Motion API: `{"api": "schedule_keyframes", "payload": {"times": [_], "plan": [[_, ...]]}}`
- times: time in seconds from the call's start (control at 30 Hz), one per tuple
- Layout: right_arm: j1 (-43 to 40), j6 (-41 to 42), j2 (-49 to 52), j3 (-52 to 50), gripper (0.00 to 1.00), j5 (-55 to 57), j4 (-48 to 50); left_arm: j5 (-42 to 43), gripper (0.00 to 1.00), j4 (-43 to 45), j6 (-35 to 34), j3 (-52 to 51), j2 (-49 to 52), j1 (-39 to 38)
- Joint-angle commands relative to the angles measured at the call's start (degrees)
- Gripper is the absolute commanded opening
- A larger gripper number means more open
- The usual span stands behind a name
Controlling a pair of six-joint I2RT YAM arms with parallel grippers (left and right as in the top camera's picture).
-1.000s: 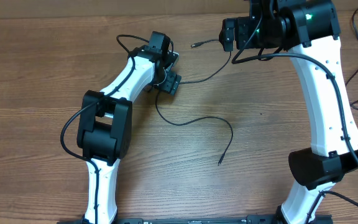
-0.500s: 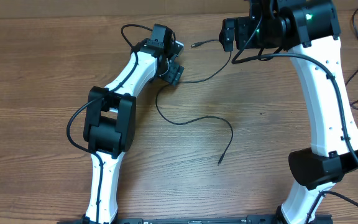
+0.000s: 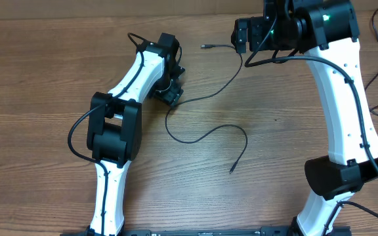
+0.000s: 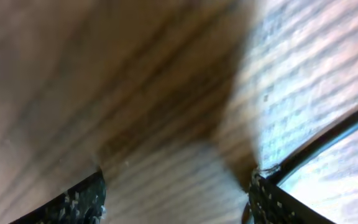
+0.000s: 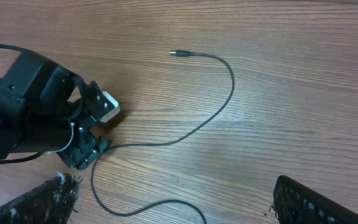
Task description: Untangle cables
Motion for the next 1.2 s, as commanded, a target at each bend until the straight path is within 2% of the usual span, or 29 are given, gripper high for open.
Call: {"api": "schedule_keyframes", "payload": {"times": [0.0, 0.4, 0.6, 0.7, 1.0, 1.17], "plan": [[0.02, -0.04, 1.66, 0.52, 1.00, -1.95, -0.15, 3.91, 0.73, -3.63, 0.70, -1.03, 6.73, -0.07], [0.72, -0.04, 3.06, 0.52, 1.00, -2.75, -0.15, 12.98, 0.75, -16.96, 2.84, 11.32, 6.73, -0.09], [1.05, -0.07, 3.06, 0.52, 1.00, -2.71, -0.09, 15.65, 0.73, -14.93, 2.82, 10.86, 6.75, -0.94], [1.05, -0.07, 3.06, 0.52, 1.00, -2.71, -0.22, 15.45, 0.67, -12.96, 2.80, 10.71, 6.75, -2.05], [1.03, -0.31, 3.06, 0.52, 1.00, -2.49, -1.31, 11.65, 0.67, -9.49, 2.80, 9.60, 6.75, -5.66], [1.03, -0.31, 3.06, 0.52, 1.00, -2.49, -1.29, 7.45, 0.68, -7.76, 2.78, 5.46, 6.75, -5.75]]}}
